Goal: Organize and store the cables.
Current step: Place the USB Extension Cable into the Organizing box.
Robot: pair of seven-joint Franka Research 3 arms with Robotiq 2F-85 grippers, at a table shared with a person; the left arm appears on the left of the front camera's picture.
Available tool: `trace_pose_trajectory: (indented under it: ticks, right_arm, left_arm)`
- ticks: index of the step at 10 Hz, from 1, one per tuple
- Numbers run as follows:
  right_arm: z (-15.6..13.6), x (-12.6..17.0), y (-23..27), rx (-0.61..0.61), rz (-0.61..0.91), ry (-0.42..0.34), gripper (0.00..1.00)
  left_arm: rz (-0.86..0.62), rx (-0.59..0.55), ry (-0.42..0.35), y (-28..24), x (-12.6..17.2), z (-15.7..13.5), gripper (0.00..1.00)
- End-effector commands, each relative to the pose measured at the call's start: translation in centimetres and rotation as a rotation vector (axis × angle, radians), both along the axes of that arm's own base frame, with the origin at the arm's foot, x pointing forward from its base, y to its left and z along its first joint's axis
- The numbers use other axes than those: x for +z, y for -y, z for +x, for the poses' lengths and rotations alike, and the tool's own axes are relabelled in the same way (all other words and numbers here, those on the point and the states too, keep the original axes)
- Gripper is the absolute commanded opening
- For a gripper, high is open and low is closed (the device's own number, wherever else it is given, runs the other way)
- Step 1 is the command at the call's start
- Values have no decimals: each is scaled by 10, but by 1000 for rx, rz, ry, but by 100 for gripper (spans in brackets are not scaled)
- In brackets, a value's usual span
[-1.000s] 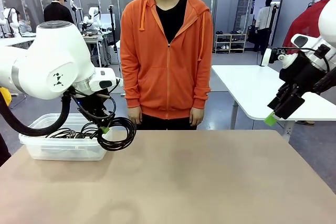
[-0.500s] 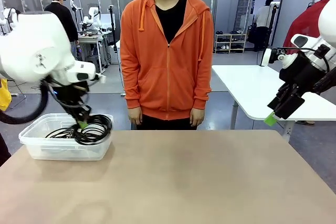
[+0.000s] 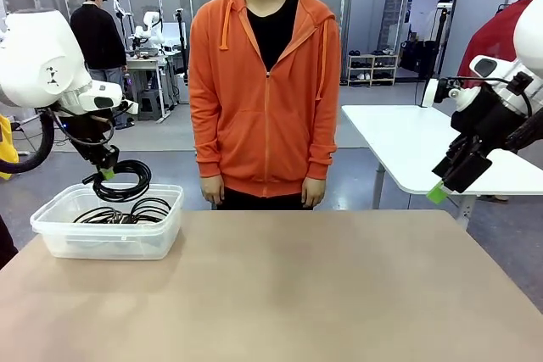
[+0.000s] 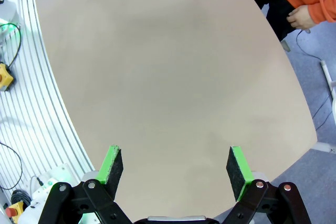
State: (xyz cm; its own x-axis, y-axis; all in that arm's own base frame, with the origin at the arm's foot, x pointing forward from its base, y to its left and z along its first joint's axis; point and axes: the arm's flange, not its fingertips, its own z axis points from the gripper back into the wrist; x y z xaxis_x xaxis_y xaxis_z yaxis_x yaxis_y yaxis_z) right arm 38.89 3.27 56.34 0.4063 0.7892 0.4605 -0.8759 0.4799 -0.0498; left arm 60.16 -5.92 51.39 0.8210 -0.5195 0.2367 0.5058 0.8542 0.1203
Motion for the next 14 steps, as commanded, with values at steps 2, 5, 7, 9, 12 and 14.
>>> trace_pose_trajectory:
  ticks: [2, 5, 7, 9, 12, 14]
  right_arm:
    - [1, 1, -1, -15, 3, -6, 100]
    - [1, 1, -1, -15, 3, -6, 100]
    - [1, 1, -1, -15, 3, -6, 100]
    - [1, 1, -1, -15, 3, -6, 100]
    - [1, 1, -1, -15, 3, -6, 100]
    - [1, 1, -1, -15, 3, -6, 100]
  left_arm:
    - [-13, 80, -29, 5, -27, 37, 15]
    - [6, 167, 21, 19, -60, 53, 15]
    - [-20, 225, 62, 18, -81, 63, 15]
    - [-6, 251, 62, 16, -107, 71, 15]
    - [15, 243, 11, 15, -126, 68, 15]
    - [37, 237, 0, 15, -125, 61, 45]
